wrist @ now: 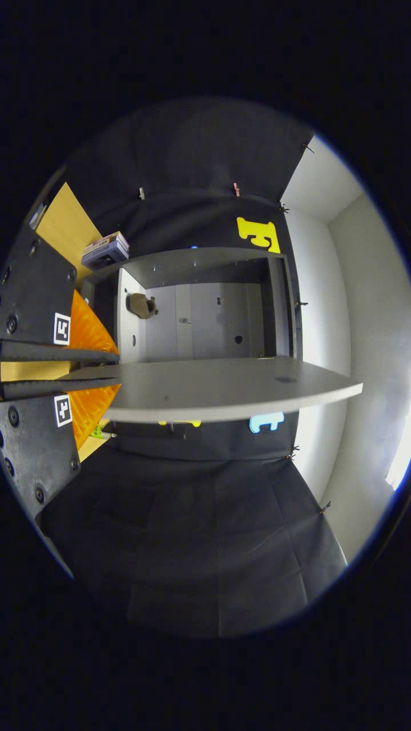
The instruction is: Open the shoe cabinet door, grab the shoes and put them into the shoe cabinet, then close the shoe cabinet door.
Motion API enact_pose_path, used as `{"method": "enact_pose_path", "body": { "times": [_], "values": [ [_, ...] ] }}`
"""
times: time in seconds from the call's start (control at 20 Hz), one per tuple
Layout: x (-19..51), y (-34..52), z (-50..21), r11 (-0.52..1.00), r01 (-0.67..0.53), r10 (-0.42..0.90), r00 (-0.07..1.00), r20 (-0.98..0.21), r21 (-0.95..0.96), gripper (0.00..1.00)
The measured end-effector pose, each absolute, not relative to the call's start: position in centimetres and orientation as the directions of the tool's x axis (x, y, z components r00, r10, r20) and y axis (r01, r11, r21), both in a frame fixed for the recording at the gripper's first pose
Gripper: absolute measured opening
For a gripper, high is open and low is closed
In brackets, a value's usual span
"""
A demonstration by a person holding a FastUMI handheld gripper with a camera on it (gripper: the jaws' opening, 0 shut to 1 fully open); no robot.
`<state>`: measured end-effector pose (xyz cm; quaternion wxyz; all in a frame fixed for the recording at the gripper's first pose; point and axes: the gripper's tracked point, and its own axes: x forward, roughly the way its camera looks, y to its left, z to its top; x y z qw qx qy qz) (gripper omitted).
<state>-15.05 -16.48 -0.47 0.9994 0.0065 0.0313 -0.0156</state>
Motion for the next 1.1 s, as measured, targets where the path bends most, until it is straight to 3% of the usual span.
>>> {"method": "enact_pose_path", "body": {
  "times": [0.25,0.7,1.1],
  "values": [
    [-14.9,-12.2,-3.4,0.997,-0.07,0.072,0.99,-0.122,0.018,0.17],
    [-13.0,-3.2,-17.1,0.968,-0.244,0.247,0.883,-0.398,0.059,0.17],
    [-10.1,1.2,-31.9,0.976,-0.209,0.204,0.755,-0.623,0.066,0.17]
  ]
}}
